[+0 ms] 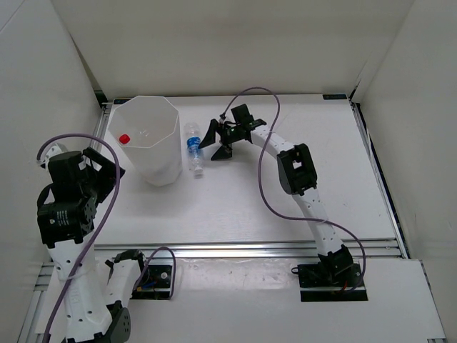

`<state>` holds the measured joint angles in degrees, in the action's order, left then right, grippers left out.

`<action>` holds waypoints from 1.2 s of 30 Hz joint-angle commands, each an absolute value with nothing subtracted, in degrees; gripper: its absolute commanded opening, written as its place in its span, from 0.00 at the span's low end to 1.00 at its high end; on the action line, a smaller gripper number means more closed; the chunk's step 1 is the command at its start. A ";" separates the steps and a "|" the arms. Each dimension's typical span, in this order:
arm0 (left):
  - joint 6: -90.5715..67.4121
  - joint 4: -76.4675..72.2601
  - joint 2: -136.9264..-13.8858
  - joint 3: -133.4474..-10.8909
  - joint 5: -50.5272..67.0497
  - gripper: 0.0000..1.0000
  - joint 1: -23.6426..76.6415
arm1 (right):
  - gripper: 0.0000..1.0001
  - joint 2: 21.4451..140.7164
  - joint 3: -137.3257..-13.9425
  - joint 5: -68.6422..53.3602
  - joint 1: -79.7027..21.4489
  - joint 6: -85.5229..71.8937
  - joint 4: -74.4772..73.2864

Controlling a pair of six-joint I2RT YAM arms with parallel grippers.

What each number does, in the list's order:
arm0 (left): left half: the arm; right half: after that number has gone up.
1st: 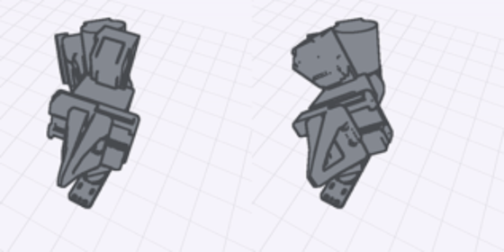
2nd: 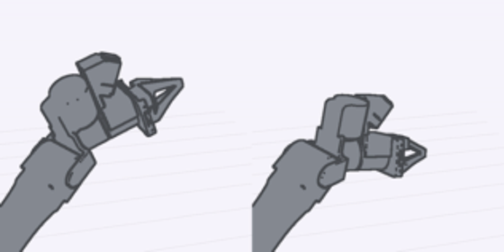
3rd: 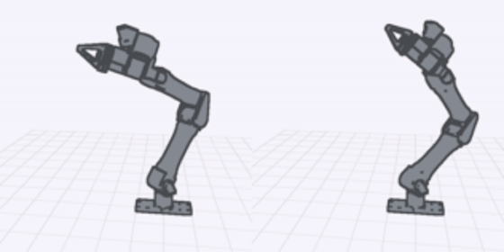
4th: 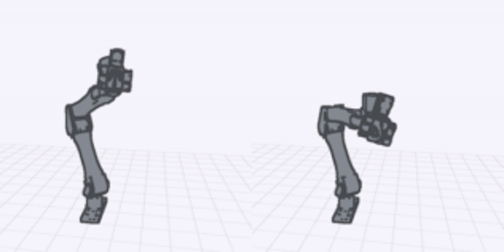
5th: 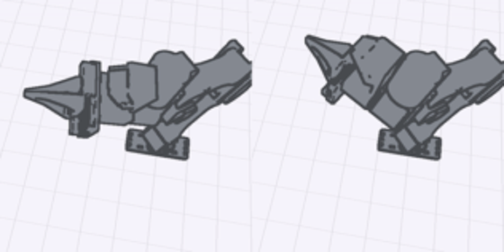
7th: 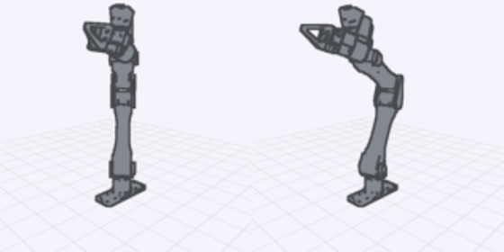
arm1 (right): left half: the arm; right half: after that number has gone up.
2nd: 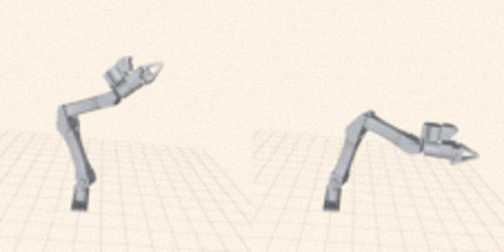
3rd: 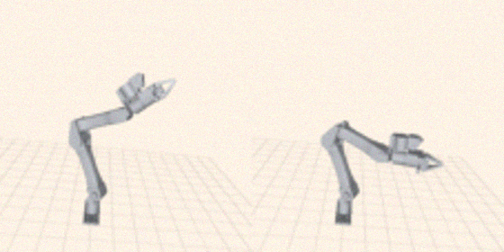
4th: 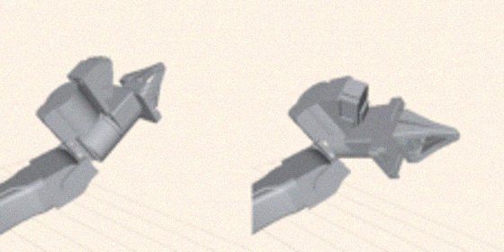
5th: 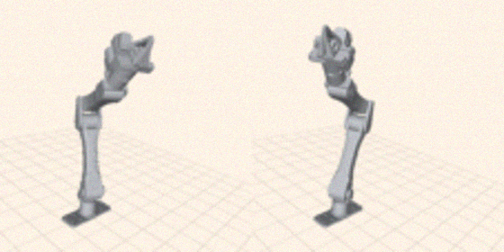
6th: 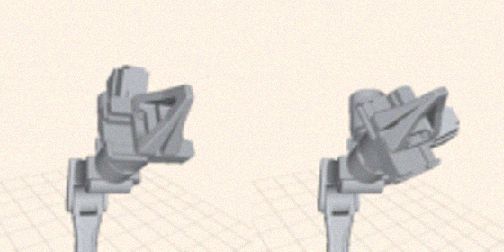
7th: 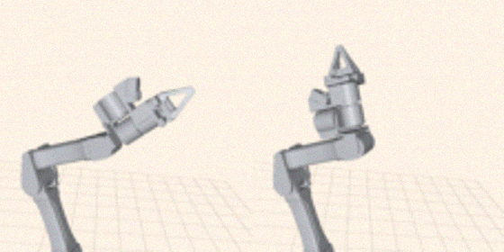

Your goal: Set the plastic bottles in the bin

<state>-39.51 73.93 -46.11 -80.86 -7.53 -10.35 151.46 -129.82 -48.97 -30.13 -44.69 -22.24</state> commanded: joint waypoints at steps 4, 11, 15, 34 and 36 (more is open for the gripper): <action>-42.18 76.90 -47.90 -82.53 -7.12 1.00 -10.55 | 1.00 155.12 -135.88 -43.08 -30.41 -51.67 -14.60; -45.52 77.52 -48.52 -83.58 -5.98 1.00 -10.55 | 1.00 159.78 -139.04 -45.26 -32.95 -58.44 -8.27; -47.54 78.75 -47.90 -83.58 -5.98 1.00 -10.55 | 0.97 162.15 -139.04 -48.42 -33.49 -62.13 -4.93; -46.76 77.26 -43.42 -79.99 -6.50 1.00 -10.55 | 0.24 147.06 -125.96 -53.87 -28.65 -56.61 -11.31; -46.76 75.34 -42.90 -78.58 -6.50 1.00 -10.55 | 0.22 141.02 -123.49 -53.88 -27.16 -53.36 -12.74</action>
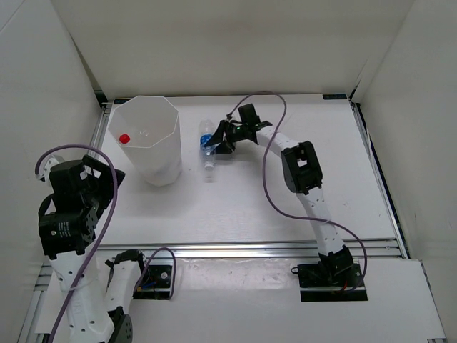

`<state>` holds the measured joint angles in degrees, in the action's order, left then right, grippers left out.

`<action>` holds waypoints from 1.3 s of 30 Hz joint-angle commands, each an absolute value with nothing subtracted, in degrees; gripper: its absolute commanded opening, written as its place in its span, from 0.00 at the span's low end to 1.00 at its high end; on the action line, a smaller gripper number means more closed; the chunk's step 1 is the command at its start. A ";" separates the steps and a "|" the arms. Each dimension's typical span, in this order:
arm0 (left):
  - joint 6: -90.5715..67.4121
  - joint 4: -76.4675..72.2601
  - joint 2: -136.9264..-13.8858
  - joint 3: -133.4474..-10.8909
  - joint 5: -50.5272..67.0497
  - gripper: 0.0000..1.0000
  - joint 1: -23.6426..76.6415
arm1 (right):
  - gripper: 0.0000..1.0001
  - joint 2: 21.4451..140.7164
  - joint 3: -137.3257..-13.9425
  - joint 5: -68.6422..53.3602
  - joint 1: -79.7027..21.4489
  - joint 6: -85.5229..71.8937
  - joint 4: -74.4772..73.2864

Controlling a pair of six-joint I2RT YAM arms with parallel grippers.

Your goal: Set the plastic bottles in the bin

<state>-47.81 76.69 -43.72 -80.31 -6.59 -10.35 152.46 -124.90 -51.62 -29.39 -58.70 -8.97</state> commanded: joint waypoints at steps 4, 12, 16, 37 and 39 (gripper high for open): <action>-46.76 71.81 -41.23 -73.75 -7.12 1.00 -10.55 | 0.21 132.20 -125.06 -51.25 -26.63 -51.42 -14.85; -44.48 69.97 -40.69 -70.05 -5.19 1.00 -10.55 | 0.24 126.92 -137.91 -45.01 -31.72 -63.36 -5.22; -42.37 69.43 -40.69 -71.36 -4.39 1.00 -10.55 | 0.29 129.36 -145.52 -40.61 -34.80 -63.90 -0.88; -36.12 73.13 -37.44 -69.87 1.41 1.00 -5.89 | 0.49 131.83 -146.95 -18.28 -43.67 -40.25 -0.43; -36.12 71.55 -37.44 -69.35 1.41 1.00 -5.89 | 0.60 131.84 -146.34 -19.94 -44.29 -39.73 -3.59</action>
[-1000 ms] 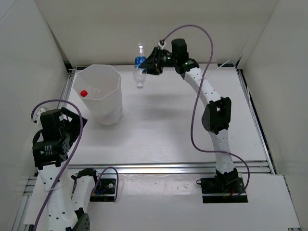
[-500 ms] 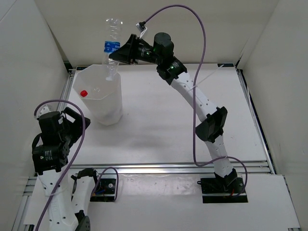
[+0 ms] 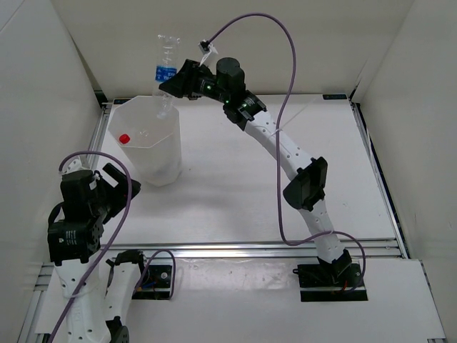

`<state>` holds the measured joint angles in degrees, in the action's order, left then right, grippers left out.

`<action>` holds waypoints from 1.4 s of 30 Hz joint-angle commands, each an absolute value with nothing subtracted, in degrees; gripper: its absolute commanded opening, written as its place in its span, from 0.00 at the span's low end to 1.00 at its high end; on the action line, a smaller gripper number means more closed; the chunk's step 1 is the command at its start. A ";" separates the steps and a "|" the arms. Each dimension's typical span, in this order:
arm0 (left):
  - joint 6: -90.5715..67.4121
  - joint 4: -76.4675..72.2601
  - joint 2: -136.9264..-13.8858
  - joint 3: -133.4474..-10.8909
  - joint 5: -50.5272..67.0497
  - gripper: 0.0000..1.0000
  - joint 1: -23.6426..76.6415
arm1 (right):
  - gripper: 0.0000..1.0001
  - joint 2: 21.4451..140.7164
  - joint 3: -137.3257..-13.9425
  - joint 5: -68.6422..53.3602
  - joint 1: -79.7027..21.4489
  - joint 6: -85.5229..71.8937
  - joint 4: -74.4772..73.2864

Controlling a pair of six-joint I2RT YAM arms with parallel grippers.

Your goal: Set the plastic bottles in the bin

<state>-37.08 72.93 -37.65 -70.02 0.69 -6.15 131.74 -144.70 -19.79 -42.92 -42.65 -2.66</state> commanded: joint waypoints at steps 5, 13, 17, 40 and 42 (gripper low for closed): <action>-39.63 69.09 -36.83 -68.20 -1.57 1.00 -5.89 | 1.00 128.33 -144.50 -19.08 -46.31 -34.90 -14.66; -48.59 64.42 -36.12 -62.50 -9.99 1.00 -5.89 | 1.00 111.72 -133.79 -11.60 -38.69 -38.66 -34.08; -55.09 68.19 -40.93 -61.44 -15.20 1.00 -5.89 | 1.00 105.66 -124.12 -18.25 -28.75 -41.66 -45.23; -50.63 60.73 -44.47 -60.21 -18.98 1.00 -4.75 | 1.00 98.35 -104.25 -41.75 -15.82 -39.02 -39.38; -50.10 60.73 -45.17 -60.90 -18.98 1.00 -4.75 | 1.00 97.30 -101.44 -41.75 -15.29 -38.41 -38.06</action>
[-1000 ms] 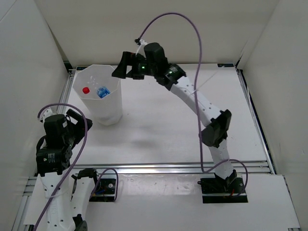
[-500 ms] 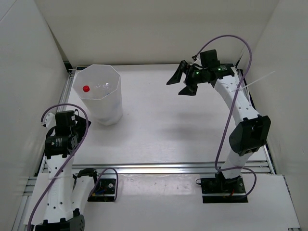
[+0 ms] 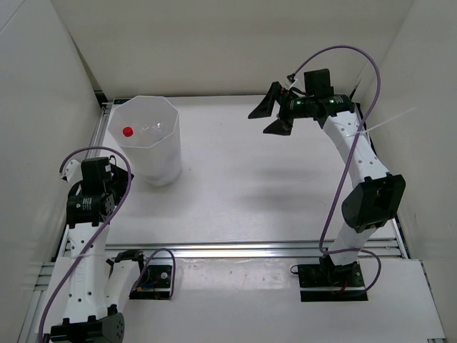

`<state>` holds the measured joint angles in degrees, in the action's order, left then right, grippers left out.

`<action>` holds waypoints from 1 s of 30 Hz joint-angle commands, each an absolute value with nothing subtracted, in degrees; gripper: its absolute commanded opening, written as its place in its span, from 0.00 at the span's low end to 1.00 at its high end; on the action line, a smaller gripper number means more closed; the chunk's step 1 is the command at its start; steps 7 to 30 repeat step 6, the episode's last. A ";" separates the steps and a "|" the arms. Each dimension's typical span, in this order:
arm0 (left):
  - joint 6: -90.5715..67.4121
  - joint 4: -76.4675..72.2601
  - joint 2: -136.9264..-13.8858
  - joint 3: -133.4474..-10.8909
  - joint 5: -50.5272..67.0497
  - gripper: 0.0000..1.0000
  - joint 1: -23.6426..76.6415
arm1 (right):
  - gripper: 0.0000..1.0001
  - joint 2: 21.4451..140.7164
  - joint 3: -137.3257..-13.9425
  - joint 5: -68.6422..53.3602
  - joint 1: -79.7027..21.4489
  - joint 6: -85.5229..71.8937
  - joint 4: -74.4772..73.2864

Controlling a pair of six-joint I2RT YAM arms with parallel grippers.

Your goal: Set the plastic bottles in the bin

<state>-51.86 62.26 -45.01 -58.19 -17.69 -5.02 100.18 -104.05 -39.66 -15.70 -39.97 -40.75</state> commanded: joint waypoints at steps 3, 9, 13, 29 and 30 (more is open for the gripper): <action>-51.50 60.73 -45.18 -61.44 -20.12 1.00 -4.75 | 1.00 95.81 -100.20 -41.05 -15.29 -36.40 -37.44; -51.50 60.73 -45.18 -61.44 -21.00 1.00 -4.75 | 1.00 93.35 -97.39 -37.72 -14.68 -35.77 -37.97; -51.50 60.73 -45.18 -61.44 -21.00 1.00 -4.75 | 1.00 93.35 -97.39 -37.72 -14.68 -35.77 -37.97; -51.50 60.73 -45.18 -61.44 -21.00 1.00 -4.75 | 1.00 93.35 -97.39 -37.72 -14.68 -35.77 -37.97; -51.50 60.73 -45.18 -61.44 -21.00 1.00 -4.75 | 1.00 93.35 -97.39 -37.72 -14.68 -35.77 -37.97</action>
